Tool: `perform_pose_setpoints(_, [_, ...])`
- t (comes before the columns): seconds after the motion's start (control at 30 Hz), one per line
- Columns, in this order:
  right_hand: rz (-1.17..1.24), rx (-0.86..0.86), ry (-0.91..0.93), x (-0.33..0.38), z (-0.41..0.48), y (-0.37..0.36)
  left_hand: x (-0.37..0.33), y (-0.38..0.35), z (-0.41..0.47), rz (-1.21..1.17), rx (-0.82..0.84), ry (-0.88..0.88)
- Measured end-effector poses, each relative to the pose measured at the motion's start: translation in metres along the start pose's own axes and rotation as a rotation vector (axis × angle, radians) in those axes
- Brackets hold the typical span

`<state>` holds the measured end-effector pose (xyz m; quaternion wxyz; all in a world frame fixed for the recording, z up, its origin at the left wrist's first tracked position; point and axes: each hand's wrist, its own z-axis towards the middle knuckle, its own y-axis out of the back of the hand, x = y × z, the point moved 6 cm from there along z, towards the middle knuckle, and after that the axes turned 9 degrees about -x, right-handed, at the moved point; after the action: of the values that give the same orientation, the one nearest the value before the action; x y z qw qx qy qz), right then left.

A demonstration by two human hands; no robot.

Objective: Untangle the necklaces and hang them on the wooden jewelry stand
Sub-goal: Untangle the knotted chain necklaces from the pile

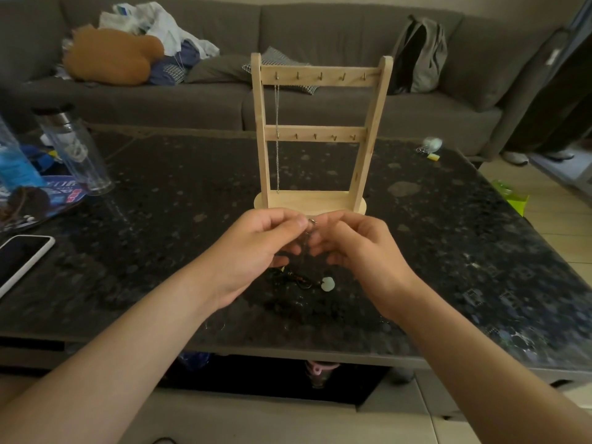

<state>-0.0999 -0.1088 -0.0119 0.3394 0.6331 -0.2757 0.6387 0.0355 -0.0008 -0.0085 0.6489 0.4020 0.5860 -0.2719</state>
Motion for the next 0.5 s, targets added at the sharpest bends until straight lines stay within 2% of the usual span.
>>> perform_pose_setpoints(0.2, [-0.118, -0.074, 0.209, 0.011, -0.004, 0.001, -0.002, 0.001, 0.001, 0.111, -0.027, -0.03])
perform_pose_setpoints(0.5, [-0.219, -0.131, 0.183, 0.015, -0.006, -0.001, -0.005, -0.002, -0.003, 0.126, 0.024, -0.024])
